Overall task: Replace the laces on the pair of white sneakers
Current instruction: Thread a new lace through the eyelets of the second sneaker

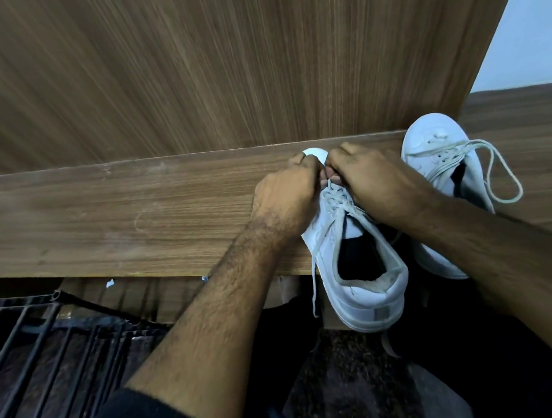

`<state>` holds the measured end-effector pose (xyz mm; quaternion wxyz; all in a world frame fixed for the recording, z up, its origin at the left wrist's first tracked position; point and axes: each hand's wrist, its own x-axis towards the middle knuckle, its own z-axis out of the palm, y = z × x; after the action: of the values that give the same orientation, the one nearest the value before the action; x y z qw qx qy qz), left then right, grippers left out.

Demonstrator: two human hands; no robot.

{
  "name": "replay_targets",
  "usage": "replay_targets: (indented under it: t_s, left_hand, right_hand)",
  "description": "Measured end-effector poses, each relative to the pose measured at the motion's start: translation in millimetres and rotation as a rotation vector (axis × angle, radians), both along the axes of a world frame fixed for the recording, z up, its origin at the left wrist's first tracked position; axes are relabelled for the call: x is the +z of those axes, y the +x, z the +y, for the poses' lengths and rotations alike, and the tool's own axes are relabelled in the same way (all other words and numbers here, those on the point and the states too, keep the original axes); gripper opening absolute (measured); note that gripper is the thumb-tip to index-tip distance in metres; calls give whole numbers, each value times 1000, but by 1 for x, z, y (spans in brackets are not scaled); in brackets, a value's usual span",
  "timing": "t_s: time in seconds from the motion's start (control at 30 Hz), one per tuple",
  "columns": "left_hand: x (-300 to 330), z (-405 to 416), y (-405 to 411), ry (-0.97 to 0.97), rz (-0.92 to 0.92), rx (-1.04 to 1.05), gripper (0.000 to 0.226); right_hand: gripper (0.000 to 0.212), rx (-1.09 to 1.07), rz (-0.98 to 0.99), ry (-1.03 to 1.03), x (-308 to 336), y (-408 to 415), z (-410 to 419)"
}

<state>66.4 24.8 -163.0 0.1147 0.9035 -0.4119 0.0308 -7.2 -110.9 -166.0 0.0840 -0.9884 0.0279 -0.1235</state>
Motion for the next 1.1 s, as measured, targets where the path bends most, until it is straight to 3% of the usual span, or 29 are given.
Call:
replay_targets:
  t_s: [0.17, 0.3, 0.4, 0.53, 0.67, 0.77, 0.93, 1.1]
  left_hand:
    - [0, 0, -2, -30, 105, 66, 15]
    - [6, 8, 0, -166, 274, 105, 5]
    - [6, 16, -3, -191, 330, 73, 6]
    - [7, 14, -11, -48, 233, 79, 8]
    - [9, 12, -14, -44, 154, 78, 4]
    - [8, 9, -14, 18, 51, 37, 10]
    - [7, 8, -17, 33, -24, -92, 17]
    - [12, 8, -19, 72, -36, -114, 19]
  right_hand:
    - [3, -9, 28, 72, 0, 2, 0]
    - [11, -63, 33, 281, 4, -2, -6]
    - [9, -41, 95, 305, 9, -11, -11]
    - [12, -41, 132, 240, 5, -14, -10]
    - [5, -8, 158, 67, 8, -12, -5]
    - [19, 49, 136, 0, 11, -13, -3]
    - [11, 56, 134, 30, 15, -17, -1]
    - [21, 41, 160, 53, 14, -17, 3]
